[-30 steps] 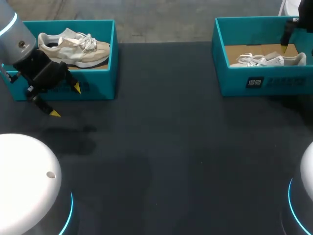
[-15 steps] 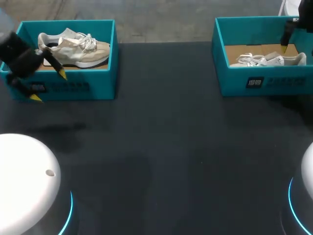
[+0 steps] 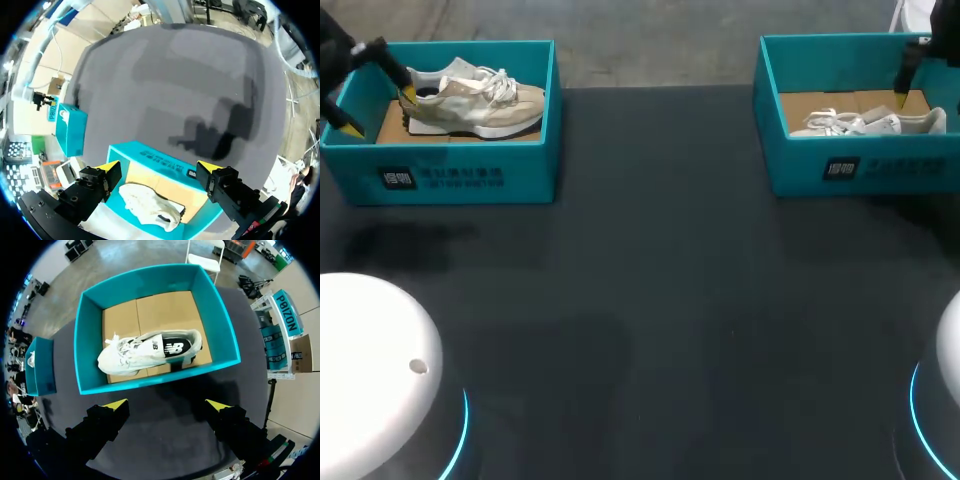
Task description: Take the shoe out of the shoebox, open the shoe tongue, remove and reinsert the insole, then place the shoe into the shoebox
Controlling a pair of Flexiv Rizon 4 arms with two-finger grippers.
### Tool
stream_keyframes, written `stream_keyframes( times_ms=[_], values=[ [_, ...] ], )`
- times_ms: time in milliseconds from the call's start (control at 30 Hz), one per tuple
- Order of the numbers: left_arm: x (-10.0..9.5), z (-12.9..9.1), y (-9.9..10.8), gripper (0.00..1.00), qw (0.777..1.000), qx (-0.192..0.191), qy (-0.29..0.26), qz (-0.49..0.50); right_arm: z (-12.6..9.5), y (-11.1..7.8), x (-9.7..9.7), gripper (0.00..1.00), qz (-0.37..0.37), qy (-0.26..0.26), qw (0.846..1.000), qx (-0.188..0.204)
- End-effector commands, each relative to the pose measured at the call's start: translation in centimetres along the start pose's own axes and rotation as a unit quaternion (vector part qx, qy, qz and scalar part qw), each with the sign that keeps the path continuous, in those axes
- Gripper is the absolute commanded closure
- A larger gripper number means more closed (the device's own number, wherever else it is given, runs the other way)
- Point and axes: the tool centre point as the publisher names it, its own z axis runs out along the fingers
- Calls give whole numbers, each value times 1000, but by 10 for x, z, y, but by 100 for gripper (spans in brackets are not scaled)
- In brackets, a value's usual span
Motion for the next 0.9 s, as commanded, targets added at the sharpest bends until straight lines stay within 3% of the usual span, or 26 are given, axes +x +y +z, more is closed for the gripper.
stream_keyframes(
  times_ms=[33,500,700,900],
  values=[
    [2,-1,13,0,999,40,-1,2,0,-1,0,0,1,-1,1000,0],
    [3,1,13,0,999,36,3,5,0,-1,0,0,1,-1,1000,0],
    [1,1,38,0,998,7,32,56,0,-1,0,0,1,-1,1000,0],
    [0,-5,78,0,994,-11,57,89,0,-1,0,0,1,-1,1000,0]
  ],
)
